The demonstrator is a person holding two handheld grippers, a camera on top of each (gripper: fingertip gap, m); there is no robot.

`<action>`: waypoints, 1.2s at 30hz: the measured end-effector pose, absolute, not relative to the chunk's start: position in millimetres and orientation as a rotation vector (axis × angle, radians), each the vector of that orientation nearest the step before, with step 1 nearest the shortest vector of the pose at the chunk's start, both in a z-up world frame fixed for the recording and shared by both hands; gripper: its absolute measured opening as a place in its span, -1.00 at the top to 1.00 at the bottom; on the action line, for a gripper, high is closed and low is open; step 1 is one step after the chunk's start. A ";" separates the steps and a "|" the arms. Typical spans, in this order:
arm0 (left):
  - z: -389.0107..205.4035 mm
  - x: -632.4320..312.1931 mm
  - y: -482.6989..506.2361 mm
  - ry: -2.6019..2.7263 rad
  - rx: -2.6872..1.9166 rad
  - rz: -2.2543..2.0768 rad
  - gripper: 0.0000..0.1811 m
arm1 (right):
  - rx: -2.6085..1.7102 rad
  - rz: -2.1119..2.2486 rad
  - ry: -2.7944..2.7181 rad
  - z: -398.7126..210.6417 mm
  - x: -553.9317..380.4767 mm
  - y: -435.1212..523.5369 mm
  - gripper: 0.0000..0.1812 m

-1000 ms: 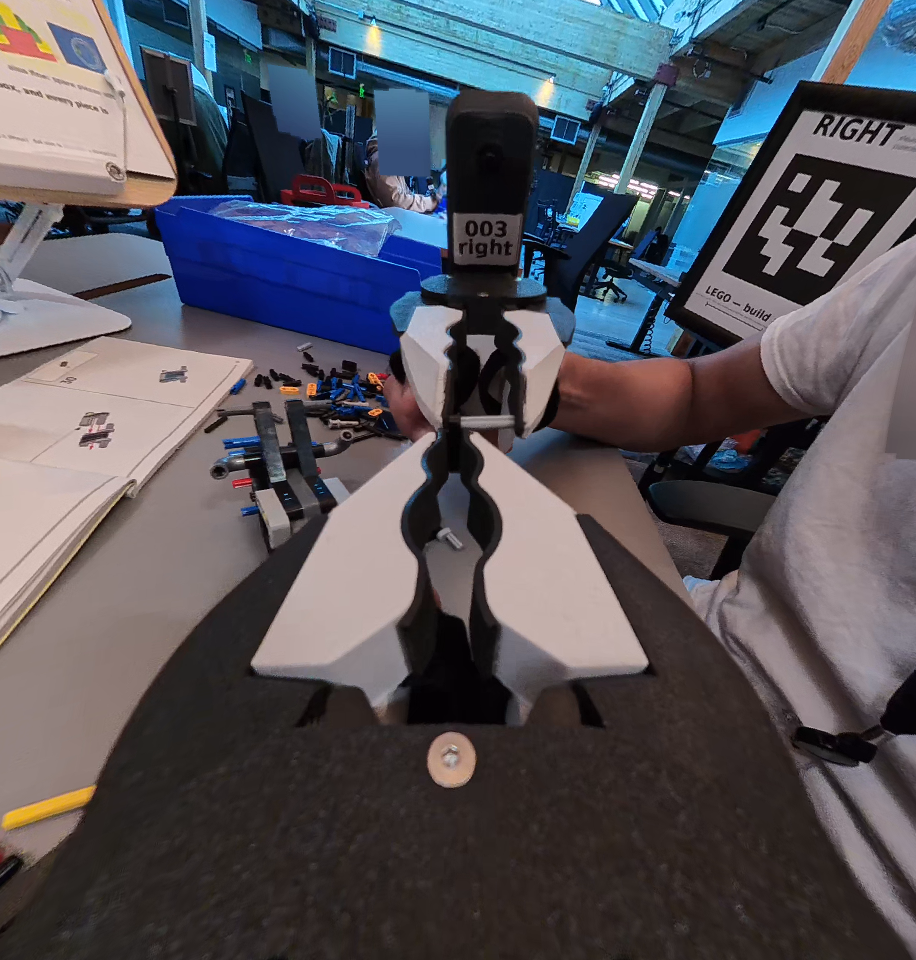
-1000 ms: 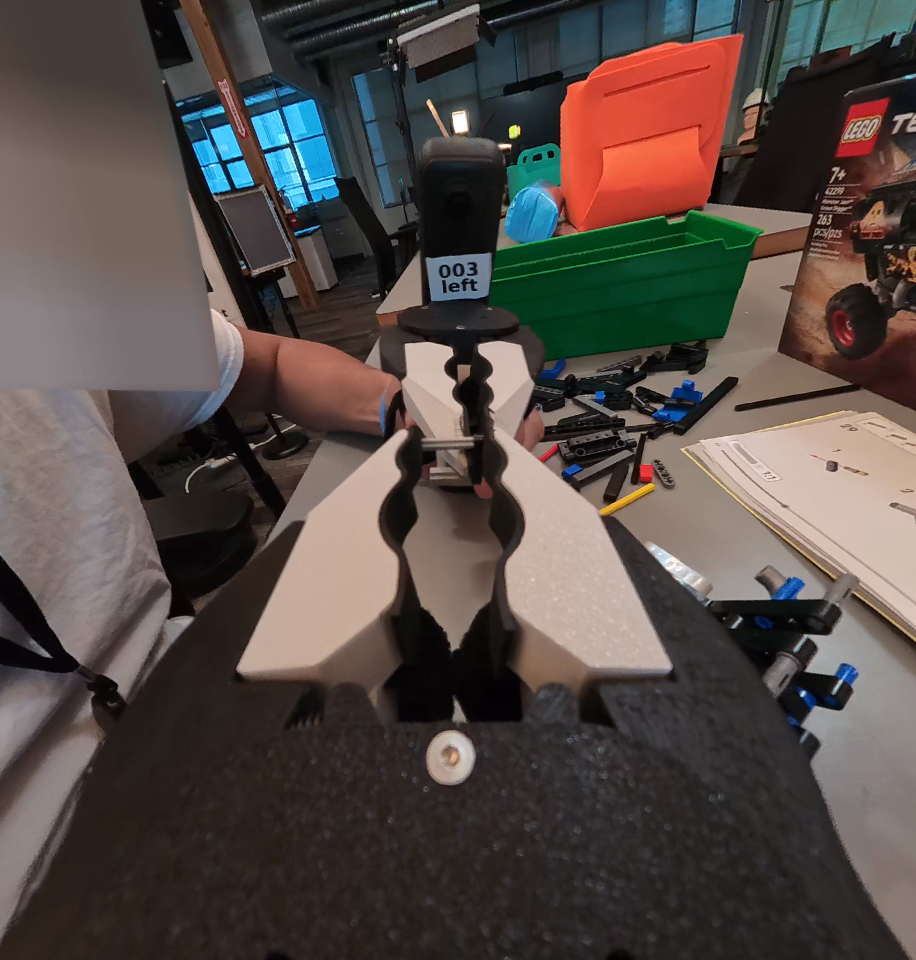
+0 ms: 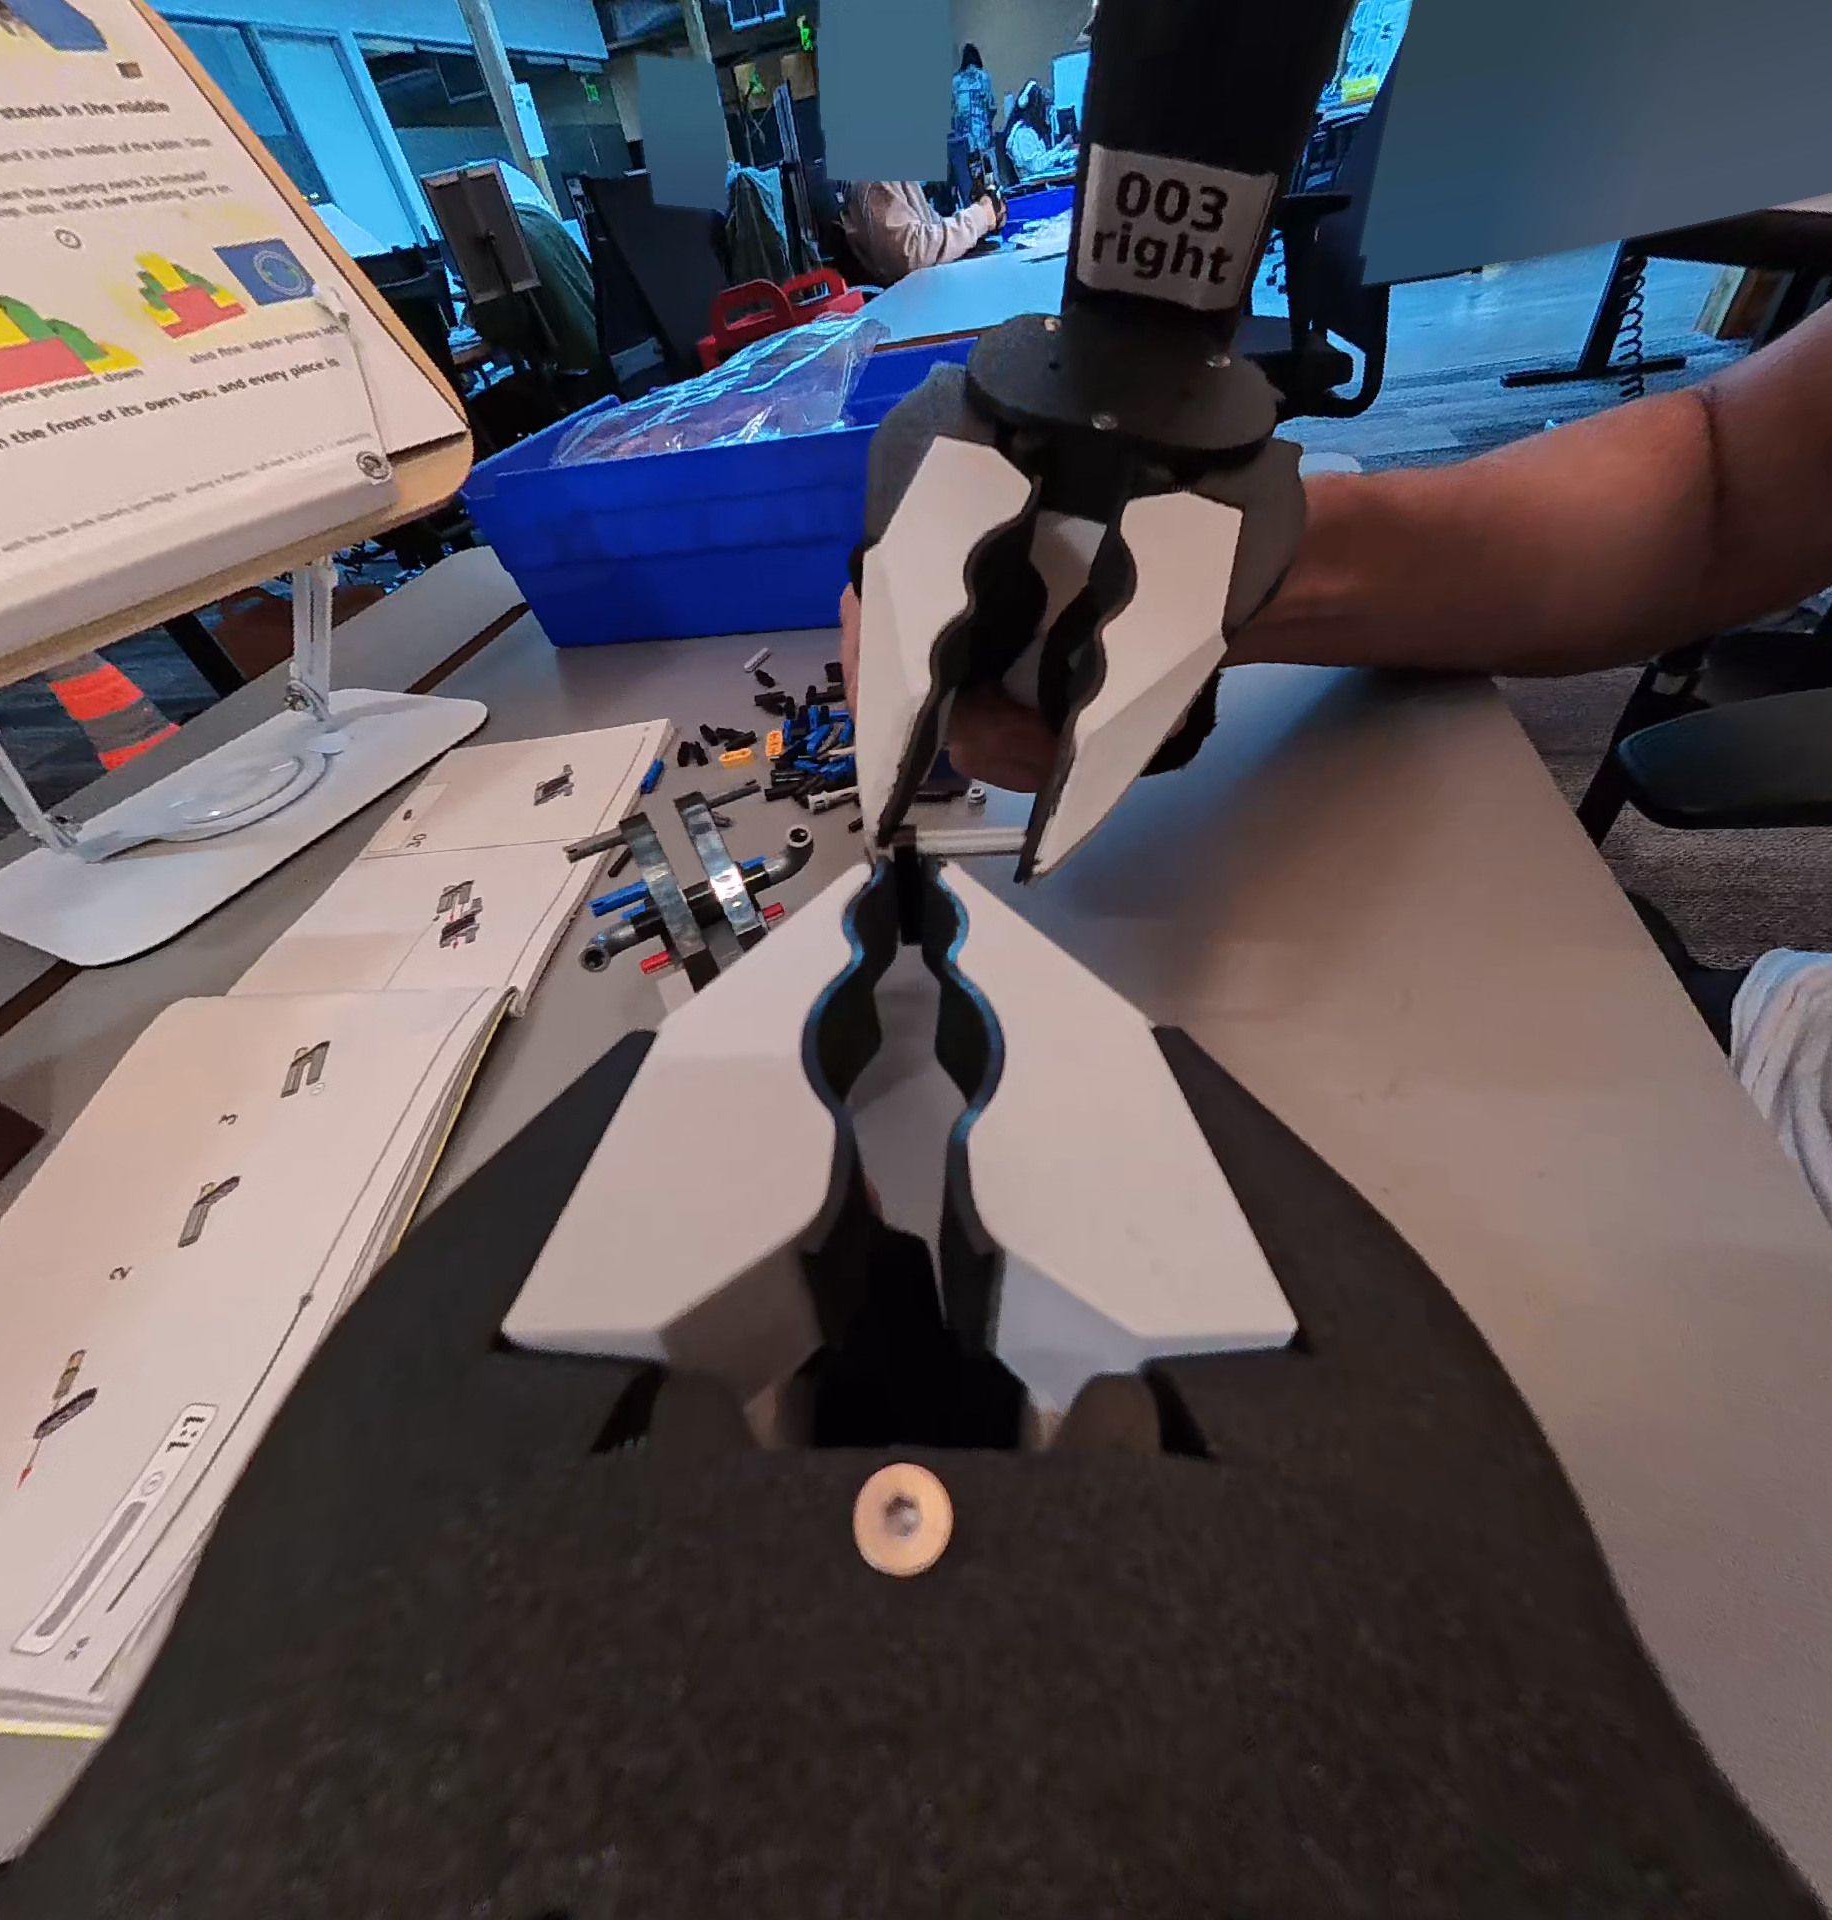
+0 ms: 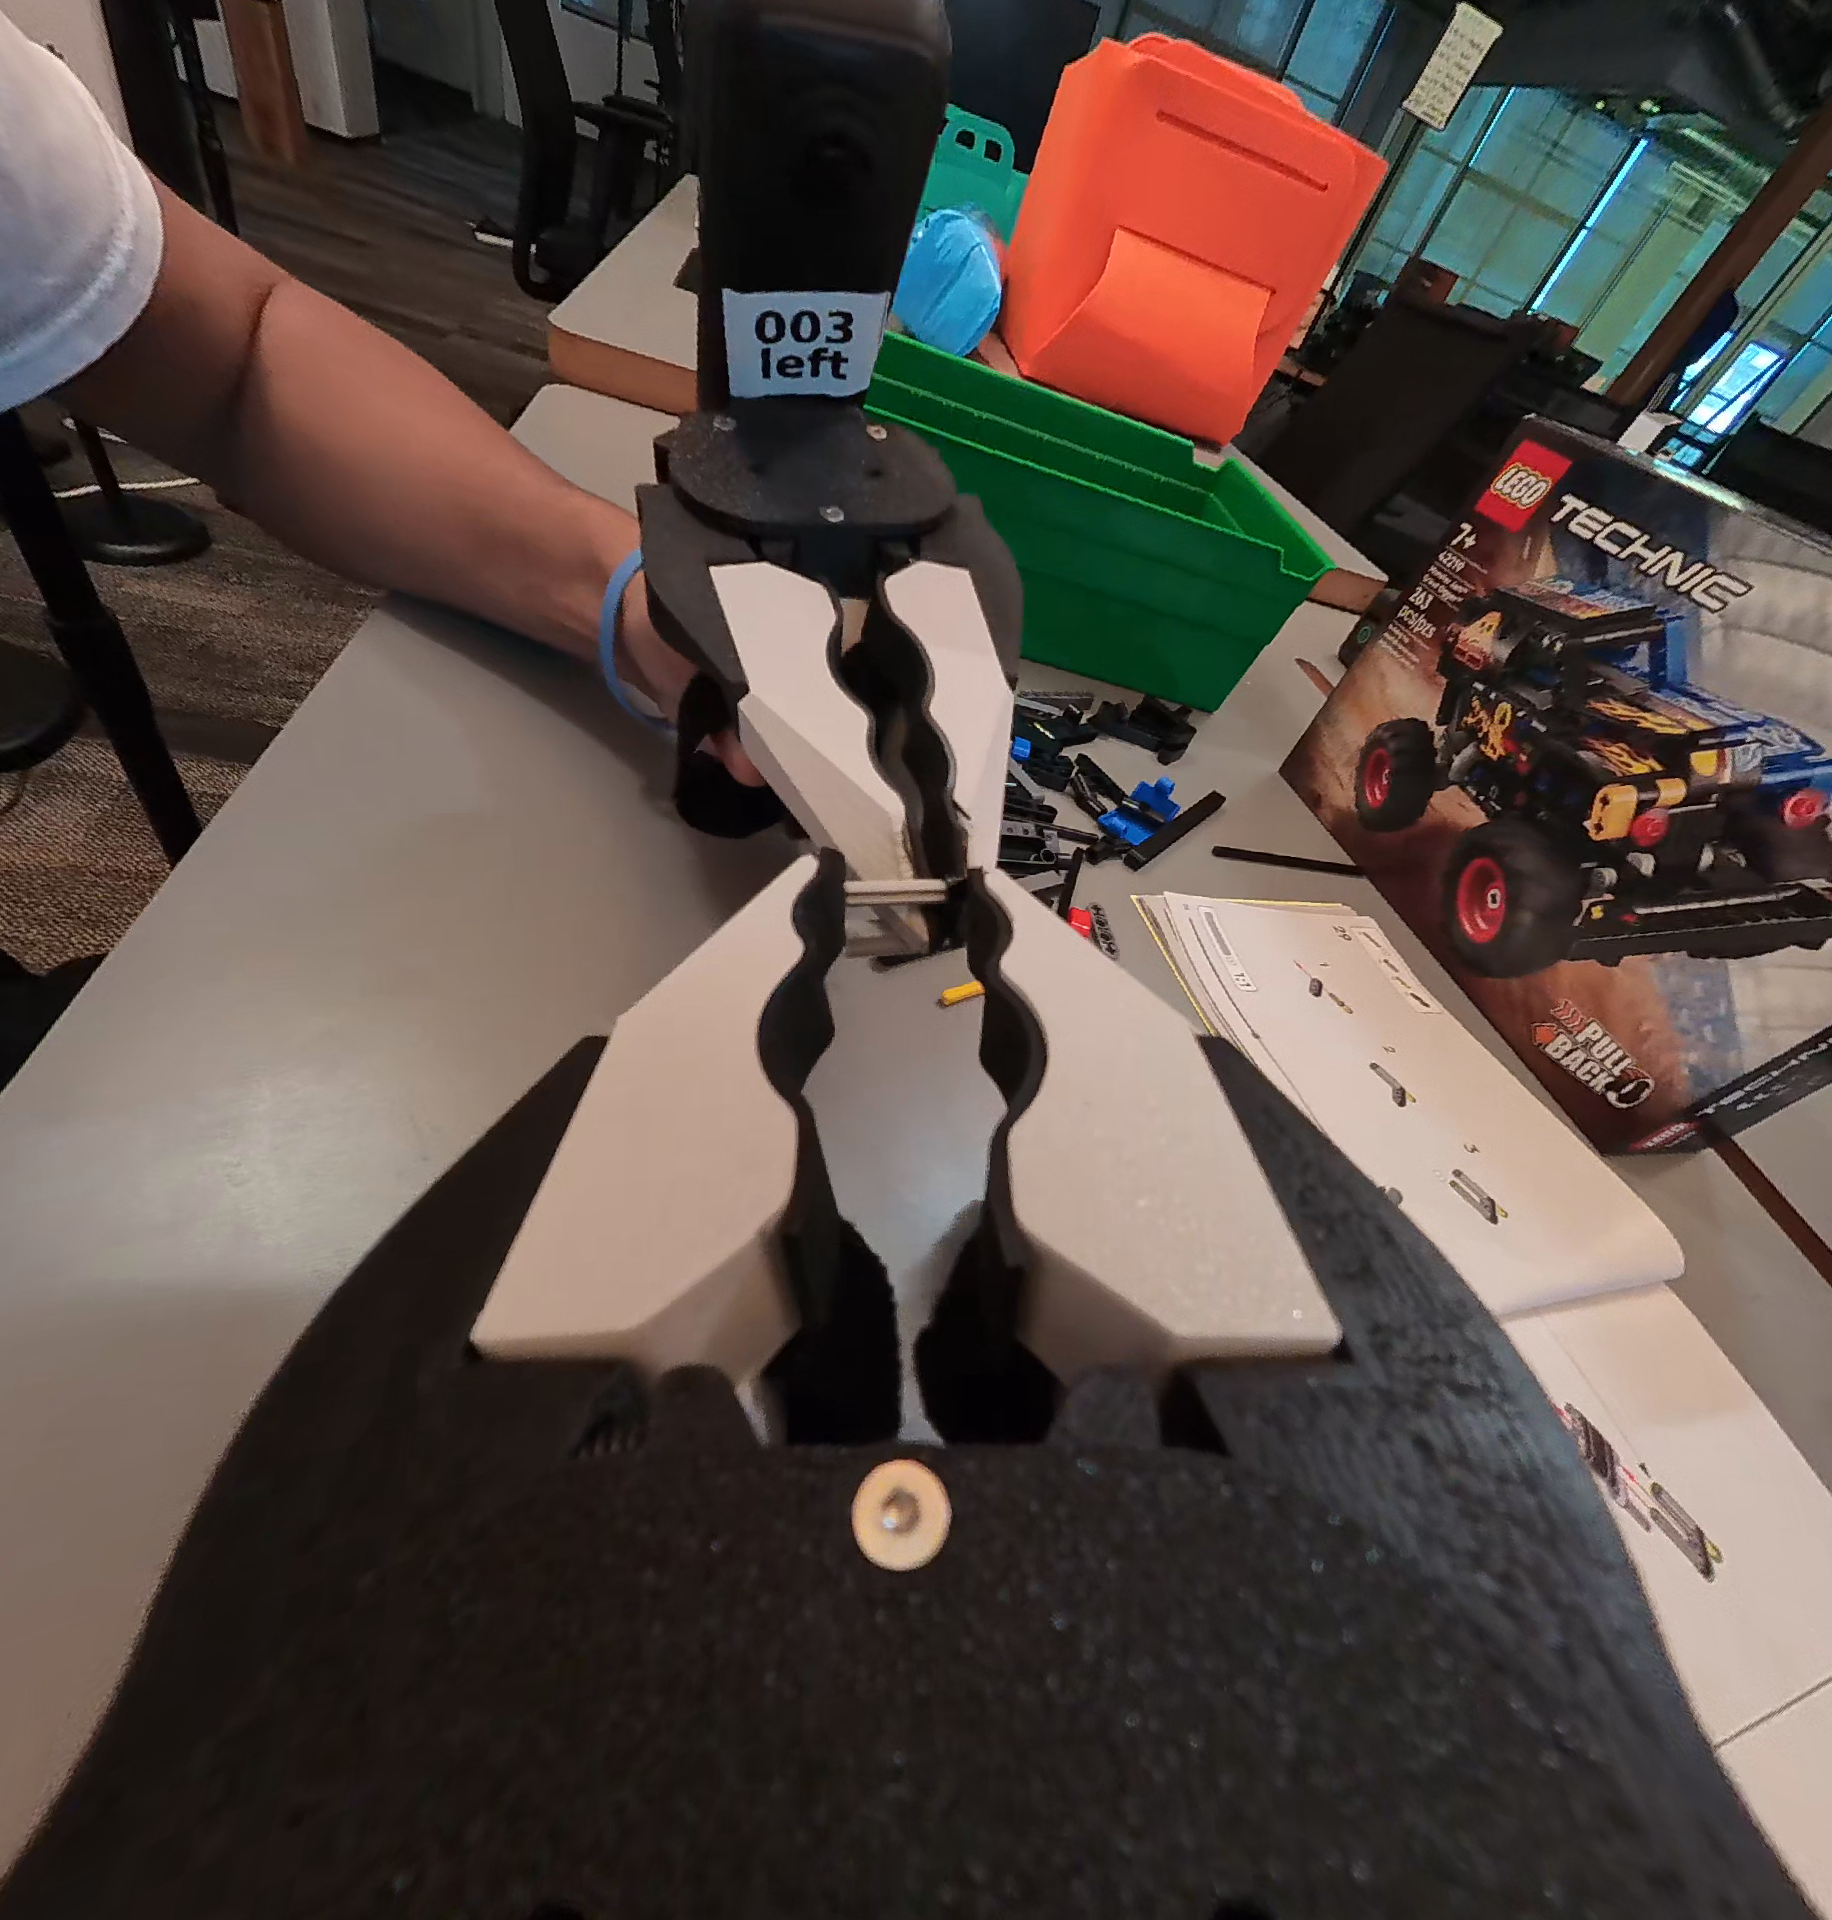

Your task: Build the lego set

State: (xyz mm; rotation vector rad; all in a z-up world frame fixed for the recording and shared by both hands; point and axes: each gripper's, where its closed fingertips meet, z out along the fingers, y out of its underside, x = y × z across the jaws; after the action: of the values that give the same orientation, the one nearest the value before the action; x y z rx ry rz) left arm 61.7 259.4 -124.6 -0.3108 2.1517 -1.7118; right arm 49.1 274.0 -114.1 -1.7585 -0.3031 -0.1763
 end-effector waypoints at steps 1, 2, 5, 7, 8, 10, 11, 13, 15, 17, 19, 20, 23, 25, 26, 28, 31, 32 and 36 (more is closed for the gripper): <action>-124.5 61.5 259.1 2.149 -0.314 -1.715 0.99 | -1.759 -0.177 -0.307 -113.9 49.0 273.9 0.75; -124.6 61.7 259.0 2.146 -0.315 -1.708 0.99 | -1.764 -0.186 -0.315 -114.2 49.2 273.6 0.76; -124.8 61.5 258.4 2.136 -0.302 -1.676 0.99 | -1.762 -0.208 -0.340 -114.7 49.0 273.0 0.76; -124.6 61.1 258.1 2.138 -0.307 -1.683 0.99 | -1.760 -0.221 -0.347 -114.6 49.1 272.9 0.76; -124.3 61.6 258.2 2.134 -0.317 -1.690 0.99 | -1.759 -0.234 -0.347 -114.2 49.8 273.2 0.76; -124.5 61.0 258.0 2.139 -0.323 -1.700 0.99 | -1.756 -0.242 -0.353 -114.4 49.5 273.3 0.77; -124.6 61.6 257.9 2.135 -0.327 -1.695 0.99 | -1.755 -0.252 -0.353 -114.4 50.3 273.2 0.77; -126.3 65.1 259.2 2.133 -0.333 -1.662 0.99 | -1.776 -0.270 -0.334 -116.0 53.5 274.1 0.76; -125.7 67.8 261.8 2.130 -0.350 -1.669 0.99 | -1.762 -0.323 -0.327 -114.5 56.5 275.3 0.77; -125.8 69.0 263.1 2.132 -0.357 -1.668 0.99 | -1.757 -0.384 -0.344 -114.5 57.9 275.5 0.78; -126.1 68.7 262.5 2.126 -0.352 -1.664 0.99 | -1.764 -0.364 -0.338 -114.7 57.6 274.9 0.78; -125.9 68.5 262.1 2.127 -0.354 -1.668 0.99 | -1.763 -0.342 -0.329 -114.2 57.4 274.6 0.78; -125.3 67.3 262.1 2.124 -0.338 -1.656 0.99 | -1.753 -0.312 -0.320 -113.4 56.0 274.7 0.78; -125.8 66.5 261.7 2.129 -0.322 -1.644 0.99 | -1.749 -0.311 -0.324 -114.1 55.0 274.5 0.78; -125.7 66.2 261.5 2.127 -0.319 -1.645 0.99 | -1.745 -0.311 -0.325 -113.7 54.7 274.3 0.78; -126.3 66.6 261.6 2.131 -0.326 -1.648 0.99 | -1.752 -0.306 -0.317 -114.4 55.3 274.3 0.78; -126.6 66.2 261.5 2.132 -0.322 -1.645 0.98 | -1.754 -0.289 -0.312 -114.5 55.0 274.2 0.77; -126.7 65.8 261.4 2.132 -0.317 -1.643 0.99 | -1.753 -0.284 -0.311 -114.6 54.6 274.2 0.77; -127.2 65.1 261.1 2.136 -0.311 -1.639 0.99 | -1.756 -0.259 -0.302 -115.7 53.8 274.3 0.77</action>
State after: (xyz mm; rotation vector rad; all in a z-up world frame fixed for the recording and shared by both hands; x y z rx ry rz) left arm 65.1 261.1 -127.2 -0.3109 2.1356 -1.6389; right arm 53.8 274.3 -115.7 -1.7564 -0.3018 -0.2589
